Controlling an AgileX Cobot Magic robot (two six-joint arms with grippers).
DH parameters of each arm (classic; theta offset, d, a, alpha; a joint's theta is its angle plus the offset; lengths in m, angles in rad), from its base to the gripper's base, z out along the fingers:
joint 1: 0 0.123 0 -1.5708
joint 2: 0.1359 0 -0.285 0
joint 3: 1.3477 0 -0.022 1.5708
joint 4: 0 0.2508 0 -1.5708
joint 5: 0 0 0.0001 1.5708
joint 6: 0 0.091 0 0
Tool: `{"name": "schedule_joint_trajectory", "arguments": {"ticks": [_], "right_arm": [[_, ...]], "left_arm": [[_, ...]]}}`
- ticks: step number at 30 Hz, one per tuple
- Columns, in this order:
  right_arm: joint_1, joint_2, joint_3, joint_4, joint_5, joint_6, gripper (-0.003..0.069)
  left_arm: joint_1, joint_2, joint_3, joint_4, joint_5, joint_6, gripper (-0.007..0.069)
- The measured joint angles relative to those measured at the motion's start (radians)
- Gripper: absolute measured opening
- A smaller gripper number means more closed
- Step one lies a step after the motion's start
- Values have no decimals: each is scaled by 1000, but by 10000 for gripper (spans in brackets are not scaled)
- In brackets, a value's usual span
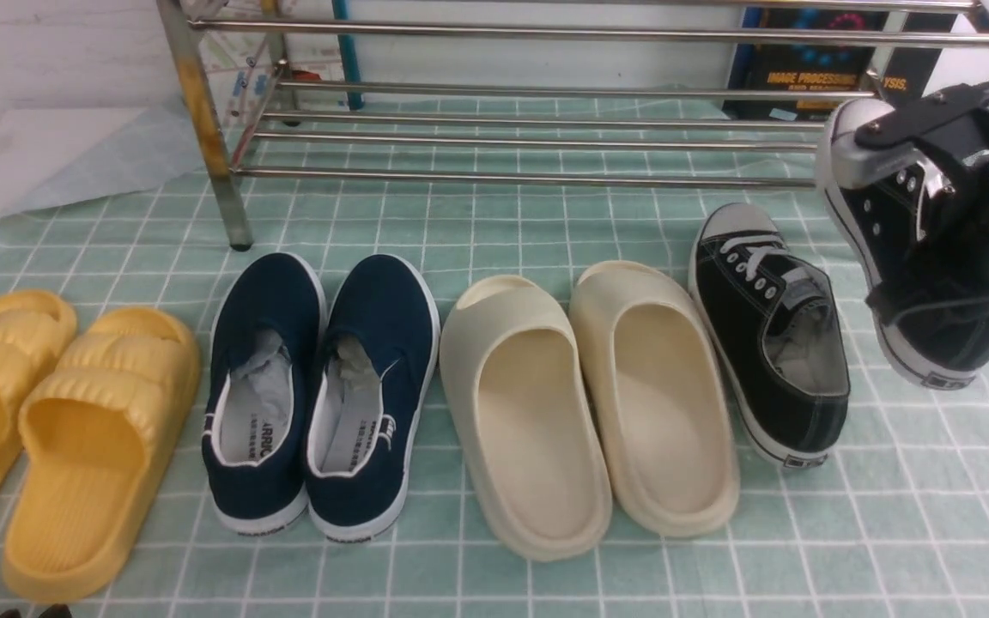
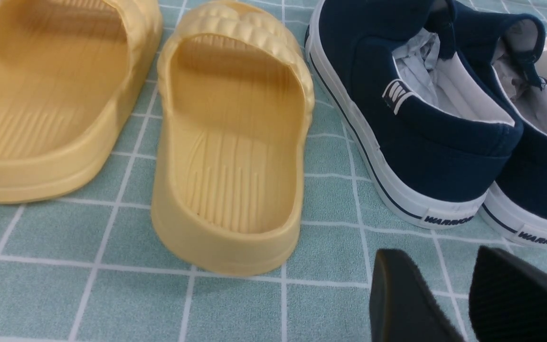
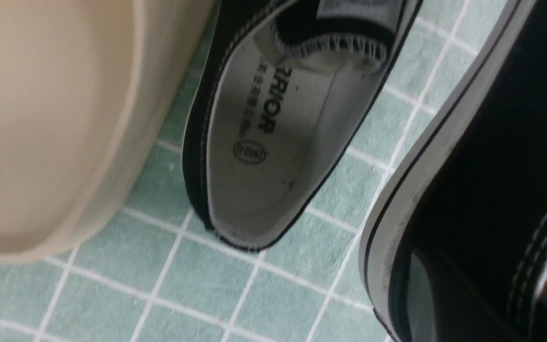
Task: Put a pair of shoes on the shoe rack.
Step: Use the right arm to put a shoe into the shoe rack
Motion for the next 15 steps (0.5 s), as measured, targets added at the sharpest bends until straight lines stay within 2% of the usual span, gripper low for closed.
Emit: {"name": "schedule_joint_trajectory", "arguments": {"ticks": [8, 15], "right_arm": [[0, 157, -190, -46, -11, -2, 80], [0, 359, -457, -103, 33, -6, 80]], "left_arm": [[0, 0, 0, 0, 0, 0, 239], [0, 0, 0, 0, 0, 0, 239]]}}
